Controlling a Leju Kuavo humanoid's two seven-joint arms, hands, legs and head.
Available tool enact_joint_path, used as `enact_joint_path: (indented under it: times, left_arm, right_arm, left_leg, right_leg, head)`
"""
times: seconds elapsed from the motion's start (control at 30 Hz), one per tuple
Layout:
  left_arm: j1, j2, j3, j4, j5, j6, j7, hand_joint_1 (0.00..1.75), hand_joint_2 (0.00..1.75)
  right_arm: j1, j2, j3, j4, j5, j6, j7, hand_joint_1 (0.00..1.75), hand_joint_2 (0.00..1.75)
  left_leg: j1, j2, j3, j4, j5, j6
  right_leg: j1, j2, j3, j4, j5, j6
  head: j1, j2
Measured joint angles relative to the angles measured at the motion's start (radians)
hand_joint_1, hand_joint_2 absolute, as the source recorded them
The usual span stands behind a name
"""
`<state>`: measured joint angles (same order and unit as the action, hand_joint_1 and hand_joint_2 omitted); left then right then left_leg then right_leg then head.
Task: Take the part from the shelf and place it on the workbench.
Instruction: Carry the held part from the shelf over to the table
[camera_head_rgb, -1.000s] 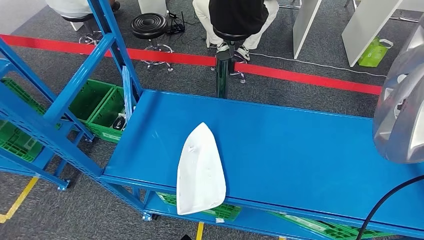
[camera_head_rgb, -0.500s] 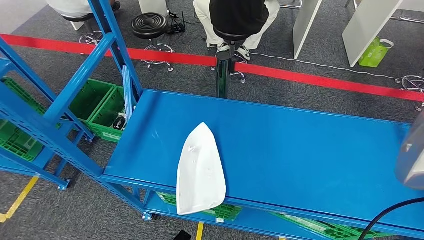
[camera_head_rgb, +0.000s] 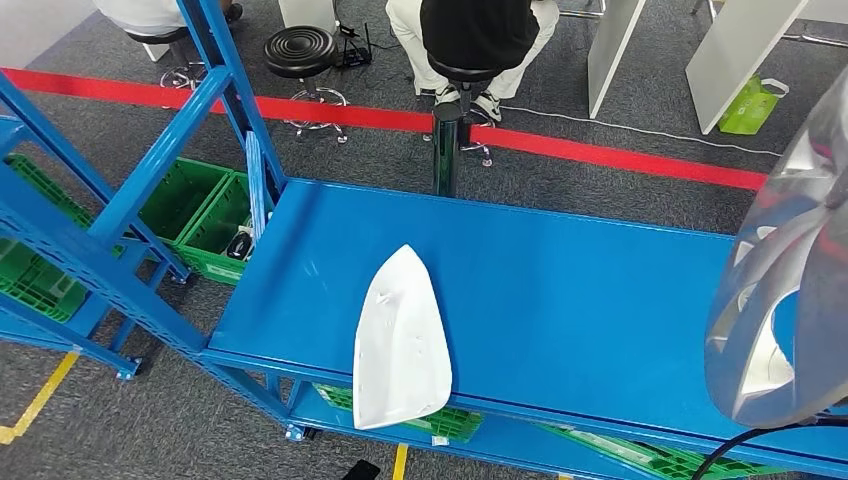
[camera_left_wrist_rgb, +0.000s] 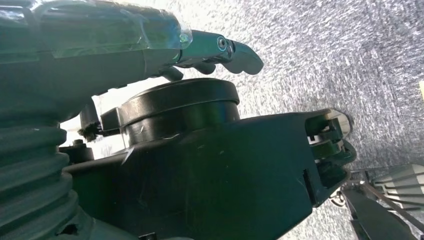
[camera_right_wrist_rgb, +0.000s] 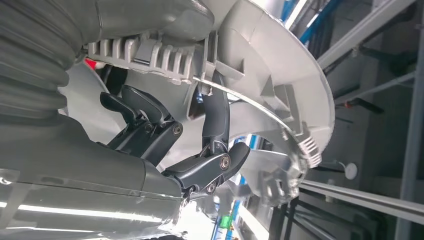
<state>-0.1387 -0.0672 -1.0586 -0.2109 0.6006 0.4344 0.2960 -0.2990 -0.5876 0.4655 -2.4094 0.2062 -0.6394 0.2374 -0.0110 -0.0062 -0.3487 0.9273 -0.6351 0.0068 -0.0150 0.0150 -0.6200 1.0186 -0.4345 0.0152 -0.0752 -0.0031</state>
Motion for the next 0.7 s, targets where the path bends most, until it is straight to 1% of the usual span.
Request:
enact_joint_path:
  times: [0.17,0.27,0.37,0.5,0.57,0.63,0.7]
  left_arm:
    - [0.0,0.0,0.02,-0.005,0.026,-0.008,0.0,0.0,1.75]
    - [0.0,0.0,0.031,-0.006,0.035,-0.017,0.0,0.0,1.75]
    - [0.0,0.0,0.033,-0.006,0.036,-0.02,0.0,0.0,1.75]
    - [0.0,0.0,0.034,-0.006,0.034,-0.021,0.0,0.0,1.75]
    - [0.0,0.0,0.034,-0.006,0.034,-0.021,0.0,0.0,1.75]
    - [0.0,0.001,0.034,-0.005,0.032,-0.021,0.0,0.0,1.75]
    - [0.0,0.001,0.034,-0.006,0.027,-0.019,0.0,0.0,1.75]
  right_arm:
    - [0.094,0.057,0.018,0.001,0.071,-0.006,-0.108,1.75,1.75]
    - [0.143,0.091,0.03,0.002,0.076,-0.009,-0.141,1.75,1.75]
    - [0.176,0.116,0.043,0.003,0.073,-0.011,-0.157,1.75,1.75]
    - [0.196,0.134,0.055,0.003,0.069,-0.011,-0.164,1.75,1.75]
    - [0.199,0.14,0.06,0.003,0.067,-0.011,-0.164,1.75,1.75]
    - [0.201,0.146,0.064,0.003,0.066,-0.011,-0.164,1.75,1.75]
    - [0.204,0.151,0.068,0.003,0.065,-0.011,-0.16,1.75,1.75]
  left_leg:
    - [0.0,0.0,0.0,0.0,0.0,0.0]
    - [0.0,0.001,0.0,0.0,0.0,0.0]
    - [0.0,0.002,0.0,0.0,0.0,0.0]
    - [0.0,0.003,0.0,0.0,0.0,0.0]
    - [-0.002,0.003,-0.001,0.005,0.0,0.001]
    - [-0.005,0.003,-0.004,0.01,0.0,0.003]
    - [-0.004,0.003,-0.009,0.006,0.011,0.008]
  right_leg:
    - [0.0,0.0,0.0,0.0,0.0,0.0]
    - [0.0,0.0,0.0,0.0,0.0,0.0]
    - [0.0,0.0,0.0,0.0,0.0,0.0]
    - [0.0,0.0,0.0,0.0,0.0,0.0]
    - [-0.002,0.0,0.0,-0.002,0.002,0.003]
    - [-0.004,-0.001,-0.001,-0.005,0.008,0.008]
    - [-0.004,0.0,0.001,-0.012,0.018,0.014]
  head:
    - [0.0,0.0]
    - [0.0,0.0]
    - [0.0,0.0]
    - [0.0,0.0]
    - [0.0,0.0]
    - [0.0,0.0]
    - [0.0,0.0]
